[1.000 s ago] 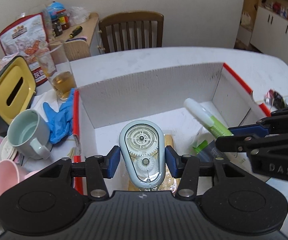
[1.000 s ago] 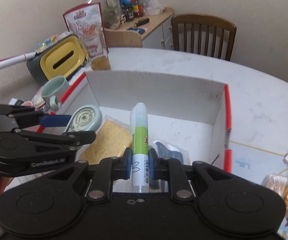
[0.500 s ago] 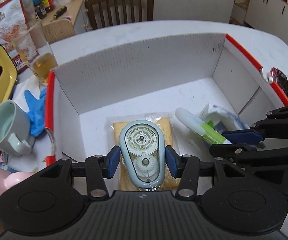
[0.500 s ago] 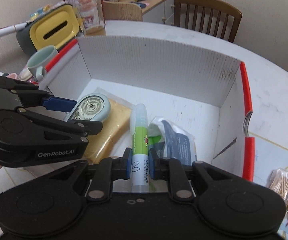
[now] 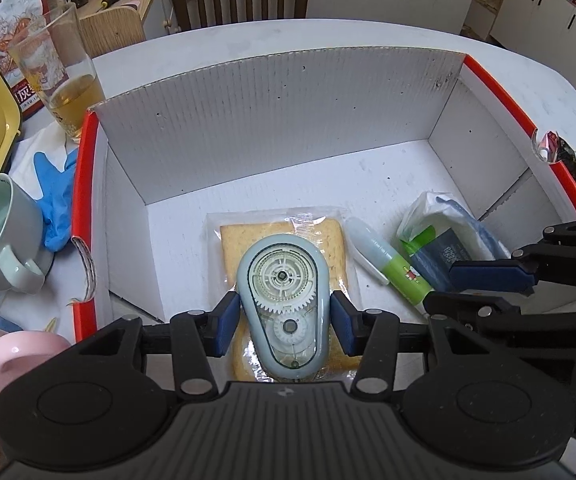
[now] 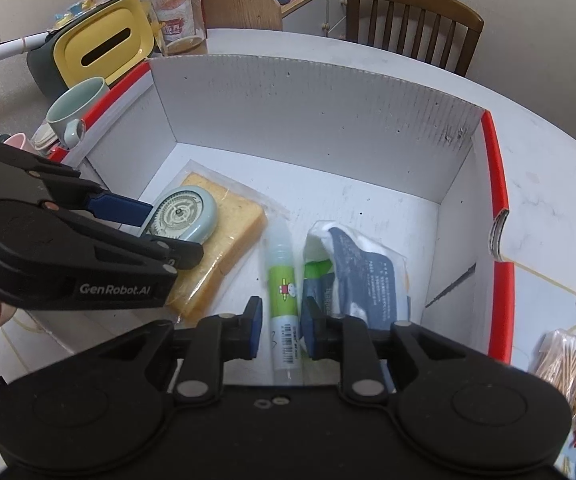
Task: Organize objects
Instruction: 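Carry the correction tape and glue stick into the box and lower them, then open both tools to release the items and lift out of the box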
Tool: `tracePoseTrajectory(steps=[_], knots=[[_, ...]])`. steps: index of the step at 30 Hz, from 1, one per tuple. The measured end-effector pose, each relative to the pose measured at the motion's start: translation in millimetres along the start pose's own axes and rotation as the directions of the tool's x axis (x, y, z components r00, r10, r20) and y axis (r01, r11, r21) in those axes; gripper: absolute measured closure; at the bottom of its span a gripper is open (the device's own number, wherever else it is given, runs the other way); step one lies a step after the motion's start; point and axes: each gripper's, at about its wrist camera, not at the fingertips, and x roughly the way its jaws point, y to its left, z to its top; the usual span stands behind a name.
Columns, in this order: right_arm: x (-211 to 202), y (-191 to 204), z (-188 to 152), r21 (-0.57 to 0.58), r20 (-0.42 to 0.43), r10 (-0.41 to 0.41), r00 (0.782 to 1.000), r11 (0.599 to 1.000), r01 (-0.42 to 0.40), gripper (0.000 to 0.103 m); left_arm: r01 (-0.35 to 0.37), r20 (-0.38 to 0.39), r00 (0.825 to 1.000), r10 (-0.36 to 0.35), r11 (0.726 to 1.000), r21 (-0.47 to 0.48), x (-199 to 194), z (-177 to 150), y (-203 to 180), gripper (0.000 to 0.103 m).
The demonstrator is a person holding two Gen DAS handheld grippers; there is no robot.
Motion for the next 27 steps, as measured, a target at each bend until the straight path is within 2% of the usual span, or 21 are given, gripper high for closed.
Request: tracePoseTrajectory(steps=[3, 8, 14, 23, 27], knots=[[-5, -1, -1, 0.004, 0.009, 0.008, 1.0, 1.0, -0.008, 0.08, 0.0, 0.013, 1.0, 0.0, 1.0, -0.003, -3, -1, 0, 0.055], [-16, -3, -4, 0.016, 0.03, 0.018, 0.999, 1.0, -0.019, 0.078, 0.002, 0.05, 0.999, -0.002, 1.0, 0.005, -11, -5, -4, 0.048], [-37, -7, -8, 0.029, 0.071, 0.041, 0.997, 0.999, -0.043, 0.074, 0.004, 0.104, 0.995, -0.003, 1.0, -0.011, -30, -9, -5, 0.046], [-69, -16, -14, 0.048, 0.142, 0.052, 0.988, 0.997, -0.059, 0.073, 0.017, 0.212, 0.977, -0.008, 0.999, -0.037, -71, -16, -13, 0.046], [-85, -18, -18, 0.042, 0.183, 0.056, 0.982, 0.997, -0.065, 0.073, -0.002, 0.253, 0.967, 0.009, 1.0, -0.03, -86, -23, -23, 0.046]])
